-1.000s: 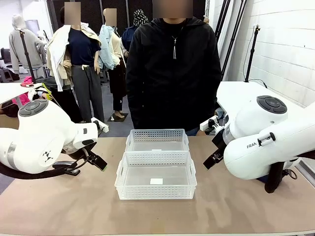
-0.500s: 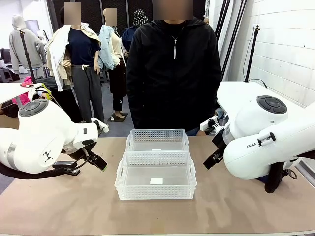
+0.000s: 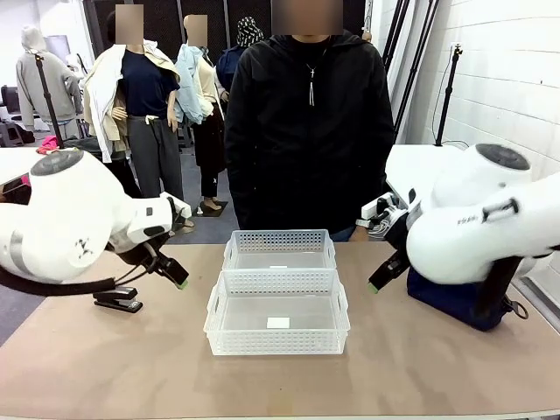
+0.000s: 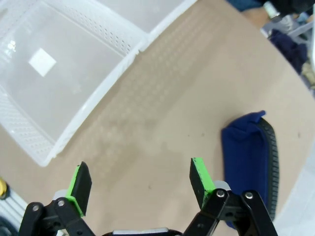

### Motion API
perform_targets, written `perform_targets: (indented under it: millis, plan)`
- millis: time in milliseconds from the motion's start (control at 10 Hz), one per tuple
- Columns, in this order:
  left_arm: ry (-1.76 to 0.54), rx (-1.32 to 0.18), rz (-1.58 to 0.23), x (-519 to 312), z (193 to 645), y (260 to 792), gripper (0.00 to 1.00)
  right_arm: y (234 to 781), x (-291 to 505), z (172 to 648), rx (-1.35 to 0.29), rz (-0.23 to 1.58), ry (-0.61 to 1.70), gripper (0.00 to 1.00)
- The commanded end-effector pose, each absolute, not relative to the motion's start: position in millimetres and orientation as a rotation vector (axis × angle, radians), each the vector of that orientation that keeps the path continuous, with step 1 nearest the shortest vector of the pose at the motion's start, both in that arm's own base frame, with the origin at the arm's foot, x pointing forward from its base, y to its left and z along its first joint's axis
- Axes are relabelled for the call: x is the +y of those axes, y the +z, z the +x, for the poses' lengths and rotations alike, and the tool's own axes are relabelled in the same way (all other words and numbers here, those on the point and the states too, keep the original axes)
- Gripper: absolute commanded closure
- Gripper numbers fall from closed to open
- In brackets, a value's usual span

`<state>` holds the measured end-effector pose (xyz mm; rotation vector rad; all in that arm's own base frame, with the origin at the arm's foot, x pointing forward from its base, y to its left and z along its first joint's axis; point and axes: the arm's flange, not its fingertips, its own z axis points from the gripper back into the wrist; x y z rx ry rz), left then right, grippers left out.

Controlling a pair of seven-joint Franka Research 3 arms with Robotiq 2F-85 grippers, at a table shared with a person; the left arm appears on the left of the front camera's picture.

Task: Distribute items into two baskets.
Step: Pick up the Pencil pouch that the person points to.

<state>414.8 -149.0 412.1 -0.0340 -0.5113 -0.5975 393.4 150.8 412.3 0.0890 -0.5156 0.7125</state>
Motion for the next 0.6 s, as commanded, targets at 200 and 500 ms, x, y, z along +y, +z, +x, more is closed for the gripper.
perform_targets:
  millis: [200,500]
  plan:
    - [-0.662,-0.352,-0.157,-119,429,480,0.0,462,101,396,-0.45,0.171,0.771,0.0]
    - [-0.596,-0.352,-0.386,-65,407,534,0.0,492,47,383,-0.498,0.284,0.718,0.0]
